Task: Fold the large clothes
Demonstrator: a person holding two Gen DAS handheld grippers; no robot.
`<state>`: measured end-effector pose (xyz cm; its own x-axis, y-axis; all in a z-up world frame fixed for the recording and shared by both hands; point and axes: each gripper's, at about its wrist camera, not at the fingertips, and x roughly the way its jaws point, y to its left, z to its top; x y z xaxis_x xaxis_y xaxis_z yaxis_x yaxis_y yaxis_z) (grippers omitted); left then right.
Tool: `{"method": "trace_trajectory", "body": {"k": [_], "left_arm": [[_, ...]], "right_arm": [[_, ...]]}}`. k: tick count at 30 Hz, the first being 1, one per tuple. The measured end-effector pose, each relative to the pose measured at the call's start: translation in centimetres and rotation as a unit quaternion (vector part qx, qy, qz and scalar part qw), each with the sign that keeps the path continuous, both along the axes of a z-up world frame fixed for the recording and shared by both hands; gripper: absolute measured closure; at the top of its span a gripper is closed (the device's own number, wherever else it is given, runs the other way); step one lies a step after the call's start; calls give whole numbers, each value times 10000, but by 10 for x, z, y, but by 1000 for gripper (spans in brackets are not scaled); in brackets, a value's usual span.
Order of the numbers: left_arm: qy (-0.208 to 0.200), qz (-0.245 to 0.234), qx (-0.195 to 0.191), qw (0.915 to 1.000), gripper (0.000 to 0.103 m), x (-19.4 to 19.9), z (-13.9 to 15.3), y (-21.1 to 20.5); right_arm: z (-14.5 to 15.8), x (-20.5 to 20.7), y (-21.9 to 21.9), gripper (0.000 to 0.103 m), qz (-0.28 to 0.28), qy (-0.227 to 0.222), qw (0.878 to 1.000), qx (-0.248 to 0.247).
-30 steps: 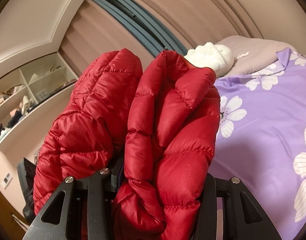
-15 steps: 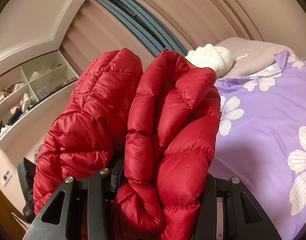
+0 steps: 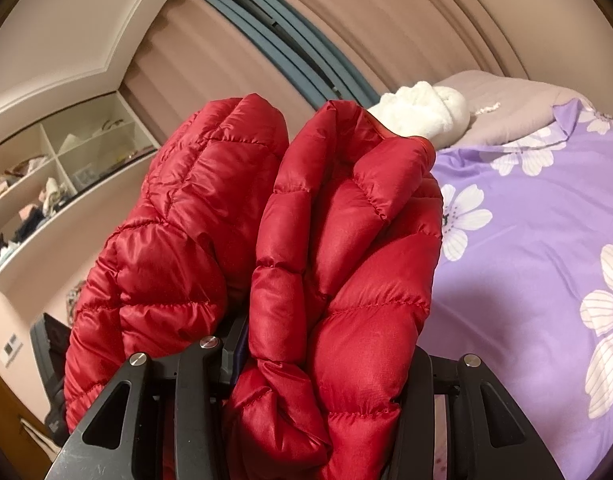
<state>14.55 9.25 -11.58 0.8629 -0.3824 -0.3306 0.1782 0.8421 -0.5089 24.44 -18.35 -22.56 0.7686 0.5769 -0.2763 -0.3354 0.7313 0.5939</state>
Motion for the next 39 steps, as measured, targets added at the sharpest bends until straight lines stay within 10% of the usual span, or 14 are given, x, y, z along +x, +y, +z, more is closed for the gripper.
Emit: {"method": "trace_trajectory", "body": {"k": [39], "left_arm": [[130, 430, 105, 9989, 58, 48, -17, 28]], "right_arm": [[4, 13, -2, 58, 304, 305, 9989, -210]]}}
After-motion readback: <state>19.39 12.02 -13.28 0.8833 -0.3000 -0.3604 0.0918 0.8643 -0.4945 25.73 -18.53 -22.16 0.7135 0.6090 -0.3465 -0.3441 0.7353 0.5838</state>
